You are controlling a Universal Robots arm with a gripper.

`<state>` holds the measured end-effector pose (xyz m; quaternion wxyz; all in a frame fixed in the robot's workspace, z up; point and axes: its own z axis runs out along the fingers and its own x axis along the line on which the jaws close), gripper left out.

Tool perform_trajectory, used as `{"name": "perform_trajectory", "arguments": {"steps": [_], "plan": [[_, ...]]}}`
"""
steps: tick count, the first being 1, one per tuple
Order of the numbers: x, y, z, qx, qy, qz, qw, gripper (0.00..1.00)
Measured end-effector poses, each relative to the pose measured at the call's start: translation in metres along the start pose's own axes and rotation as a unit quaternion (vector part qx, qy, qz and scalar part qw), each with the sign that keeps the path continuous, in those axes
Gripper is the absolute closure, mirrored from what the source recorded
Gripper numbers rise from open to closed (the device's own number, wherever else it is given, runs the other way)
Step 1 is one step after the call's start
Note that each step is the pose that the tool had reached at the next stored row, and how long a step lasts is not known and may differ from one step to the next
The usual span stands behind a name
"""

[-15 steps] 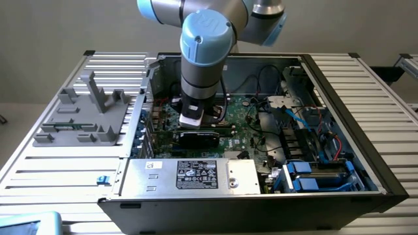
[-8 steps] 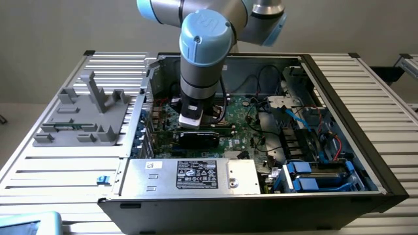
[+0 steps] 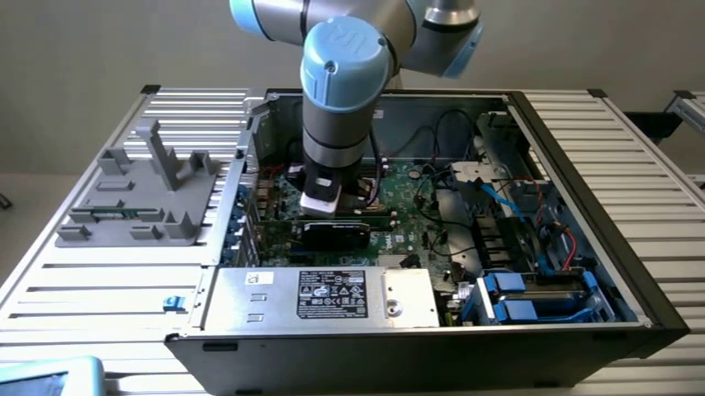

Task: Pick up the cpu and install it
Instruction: 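Install the second cpu locking lever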

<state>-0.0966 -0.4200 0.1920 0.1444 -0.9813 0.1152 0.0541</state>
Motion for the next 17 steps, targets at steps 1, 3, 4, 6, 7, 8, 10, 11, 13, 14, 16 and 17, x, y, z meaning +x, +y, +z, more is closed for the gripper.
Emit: {"name": "perform_trajectory", "arguments": {"steps": [1, 3, 4, 6, 7, 8, 10, 11, 13, 14, 16, 17], "plan": [[-0.0003, 0.0001, 0.0001, 0.0001, 0.0001, 0.000, 1.0000, 0.88], [-0.0006, 0.0002, 0.0001, 0.0001, 0.0003, 0.000, 1.0000, 0.88], [-0.0009, 0.0002, 0.0001, 0.0001, 0.0003, 0.000, 1.0000, 0.88], [-0.0013, 0.0003, 0.0001, 0.0001, 0.0002, 0.000, 1.0000, 0.88], [-0.0014, 0.0004, 0.0000, 0.0001, 0.0002, 0.000, 1.0000, 0.88], [-0.0014, 0.0003, -0.0002, 0.0001, 0.0002, 0.000, 1.0000, 0.88], [-0.0017, 0.0002, -0.0010, 0.0000, 0.0002, 0.000, 1.0000, 0.88], [-0.0018, 0.0000, -0.0012, 0.0001, 0.0003, 0.000, 1.0000, 0.88], [-0.0020, -0.0002, -0.0021, 0.0003, 0.0003, 0.000, 1.0000, 0.88], [-0.0022, -0.0004, -0.0027, 0.0003, 0.0003, 0.000, 1.0000, 0.88], [-0.0026, -0.0010, -0.0052, 0.0000, 0.0002, 0.000, 1.0000, 0.88], [-0.0029, -0.0016, -0.0070, 0.0001, 0.0003, 0.000, 1.0000, 0.88]]}}
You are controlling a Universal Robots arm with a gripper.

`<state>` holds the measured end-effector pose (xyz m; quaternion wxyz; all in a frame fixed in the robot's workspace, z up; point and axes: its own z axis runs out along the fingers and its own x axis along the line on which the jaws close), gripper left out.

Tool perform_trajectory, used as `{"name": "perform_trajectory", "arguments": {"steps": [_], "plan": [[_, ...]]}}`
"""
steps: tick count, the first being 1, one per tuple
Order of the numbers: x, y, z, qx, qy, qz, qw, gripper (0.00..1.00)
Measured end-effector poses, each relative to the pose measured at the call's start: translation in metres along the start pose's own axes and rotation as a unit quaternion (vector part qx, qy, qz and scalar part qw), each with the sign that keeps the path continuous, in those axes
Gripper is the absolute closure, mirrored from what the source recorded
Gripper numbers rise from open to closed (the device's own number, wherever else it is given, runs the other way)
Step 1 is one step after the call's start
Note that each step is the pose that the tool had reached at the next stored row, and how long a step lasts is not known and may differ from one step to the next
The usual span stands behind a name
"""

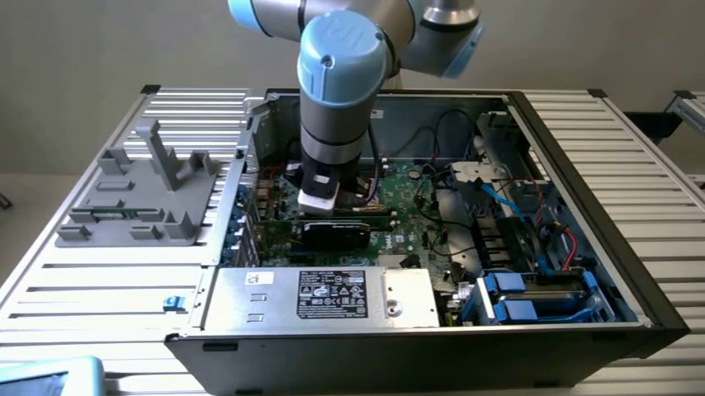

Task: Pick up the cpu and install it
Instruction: 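Install the second cpu locking lever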

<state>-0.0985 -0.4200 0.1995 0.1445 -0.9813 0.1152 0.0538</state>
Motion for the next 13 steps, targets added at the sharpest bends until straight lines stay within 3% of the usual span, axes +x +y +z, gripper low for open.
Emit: {"name": "perform_trajectory", "arguments": {"steps": [8, 13], "plan": [[-0.003, -0.0056, -0.0168, 0.0005, 0.0025, -0.001, 1.0000, 0.88], [-0.005, -0.0137, -0.0212, -0.0002, 0.0048, -0.001, 1.0000, 0.88]]}}
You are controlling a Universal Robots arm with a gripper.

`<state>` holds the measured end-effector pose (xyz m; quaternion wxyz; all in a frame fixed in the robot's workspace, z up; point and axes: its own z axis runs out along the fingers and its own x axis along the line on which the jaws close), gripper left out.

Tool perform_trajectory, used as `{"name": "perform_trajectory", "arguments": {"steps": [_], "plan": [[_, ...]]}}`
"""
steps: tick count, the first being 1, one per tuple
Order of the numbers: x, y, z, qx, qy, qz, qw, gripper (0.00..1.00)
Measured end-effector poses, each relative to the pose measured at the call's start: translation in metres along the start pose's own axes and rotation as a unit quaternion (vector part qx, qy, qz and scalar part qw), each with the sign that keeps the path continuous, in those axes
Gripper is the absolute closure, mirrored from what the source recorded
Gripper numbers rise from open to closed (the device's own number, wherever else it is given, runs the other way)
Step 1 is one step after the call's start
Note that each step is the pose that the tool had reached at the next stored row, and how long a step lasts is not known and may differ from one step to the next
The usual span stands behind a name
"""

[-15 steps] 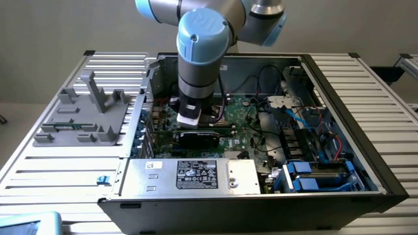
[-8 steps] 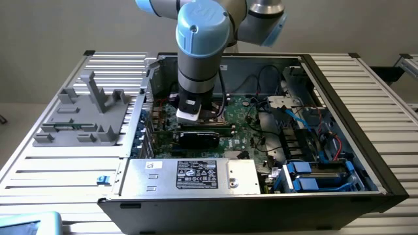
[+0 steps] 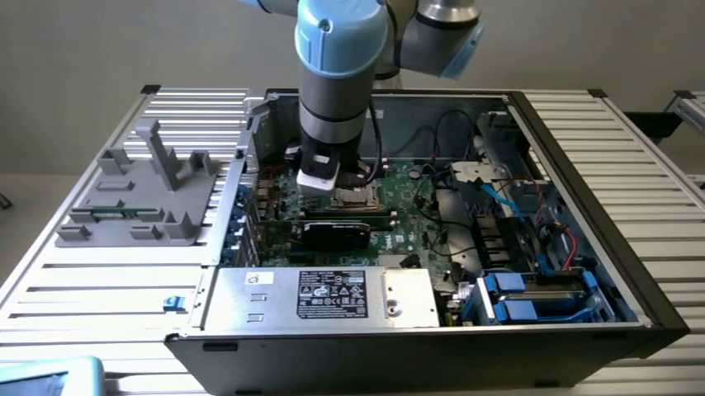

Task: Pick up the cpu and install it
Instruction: 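Install the second cpu locking lever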

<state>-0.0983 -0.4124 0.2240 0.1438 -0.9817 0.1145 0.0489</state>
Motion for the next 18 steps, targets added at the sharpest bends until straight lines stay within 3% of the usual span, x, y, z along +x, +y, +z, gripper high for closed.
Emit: {"name": "perform_trajectory", "arguments": {"steps": [2, 4, 5, 9, 11, 13, 15, 18], "plan": [[-0.001, -0.0047, 0.0009, -0.0045, 0.0017, 0.000, 1.0000, 0.88], [-0.002, -0.0082, 0.0016, -0.0154, 0.0044, 0.001, 0.9999, 0.88], [-0.002, -0.0097, 0.0021, -0.0224, 0.0061, 0.001, 0.9997, 0.88], [-0.004, -0.0165, 0.0042, -0.0569, 0.0146, 0.003, 0.9983, 0.88], [-0.004, -0.0191, 0.0045, -0.0703, 0.0179, 0.004, 0.9974, 0.88], [-0.005, -0.0223, 0.0028, -0.0817, 0.0208, 0.005, 0.9964, 0.88], [-0.006, -0.0253, -0.0009, -0.0874, 0.0228, 0.005, 0.9959, 0.88], [-0.008, -0.0286, -0.0102, -0.0900, 0.0244, 0.005, 0.9956, 0.88]]}}
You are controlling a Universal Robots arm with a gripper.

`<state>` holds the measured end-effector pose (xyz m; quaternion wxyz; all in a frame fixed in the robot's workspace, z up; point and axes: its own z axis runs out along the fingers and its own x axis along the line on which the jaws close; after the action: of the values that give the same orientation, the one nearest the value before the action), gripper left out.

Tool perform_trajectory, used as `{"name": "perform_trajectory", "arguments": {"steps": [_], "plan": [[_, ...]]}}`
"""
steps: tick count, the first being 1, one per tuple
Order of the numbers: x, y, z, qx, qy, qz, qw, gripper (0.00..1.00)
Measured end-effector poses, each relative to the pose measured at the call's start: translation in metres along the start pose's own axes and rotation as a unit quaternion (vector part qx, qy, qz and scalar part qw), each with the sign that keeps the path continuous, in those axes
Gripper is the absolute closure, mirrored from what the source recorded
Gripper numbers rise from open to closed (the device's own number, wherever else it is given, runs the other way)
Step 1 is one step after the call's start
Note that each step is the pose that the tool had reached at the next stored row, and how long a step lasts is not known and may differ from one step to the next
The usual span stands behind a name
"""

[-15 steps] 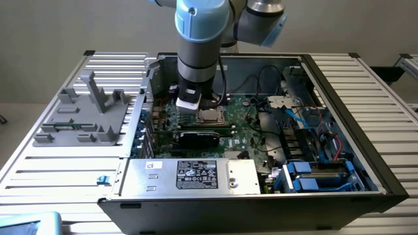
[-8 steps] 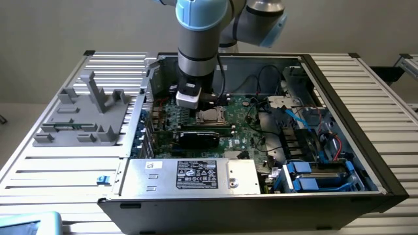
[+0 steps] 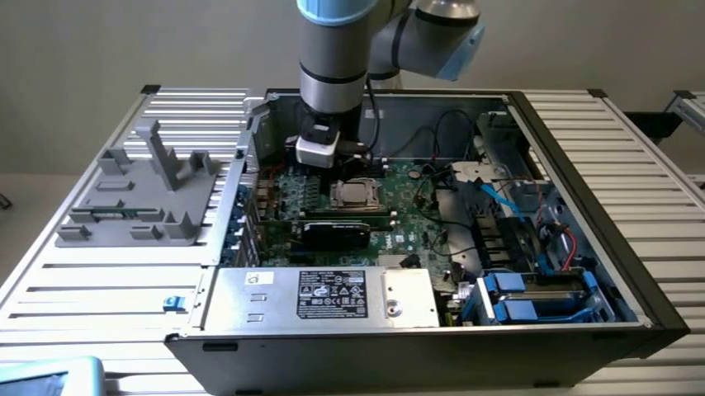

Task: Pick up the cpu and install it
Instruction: 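Install the second cpu locking lever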

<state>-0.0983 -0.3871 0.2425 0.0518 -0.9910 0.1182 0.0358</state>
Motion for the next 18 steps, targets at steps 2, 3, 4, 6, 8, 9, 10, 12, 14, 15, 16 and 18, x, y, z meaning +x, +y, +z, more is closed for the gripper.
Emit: {"name": "perform_trajectory", "arguments": {"steps": [2, 3, 4, 6, 8, 9, 10, 12, 14, 15, 16, 18], "plan": [[-0.001, -0.0007, -0.0070, -0.0007, 0.0006, 0.000, 1.0000, 0.88], [-0.001, -0.0010, -0.0102, -0.0010, 0.0009, 0.000, 1.0000, 0.88], [-0.001, -0.0013, -0.0130, -0.0014, 0.0014, 0.000, 1.0000, 0.88], [-0.001, -0.0019, -0.0184, -0.0021, 0.0027, 0.000, 1.0000, 0.88], [0.001, -0.0031, -0.0217, -0.0030, 0.0036, 0.000, 1.0000, 0.88], [0.002, -0.0040, -0.0226, -0.0033, 0.0040, 0.000, 1.0000, 0.88], [0.004, -0.0050, -0.0233, -0.0035, 0.0041, 0.000, 1.0000, 0.88], [0.009, -0.0071, -0.0244, -0.0041, 0.0043, 0.000, 1.0000, 0.88], [0.012, -0.0097, -0.0260, -0.0052, 0.0048, 0.000, 1.0000, 0.88], [0.012, -0.0115, -0.0269, -0.0061, 0.0055, 0.000, 1.0000, 0.88], [0.013, -0.0136, -0.0279, -0.0072, 0.0063, 0.000, 1.0000, 0.88], [0.014, -0.0167, -0.0301, -0.0091, 0.0075, 0.000, 0.9999, 0.88]]}}
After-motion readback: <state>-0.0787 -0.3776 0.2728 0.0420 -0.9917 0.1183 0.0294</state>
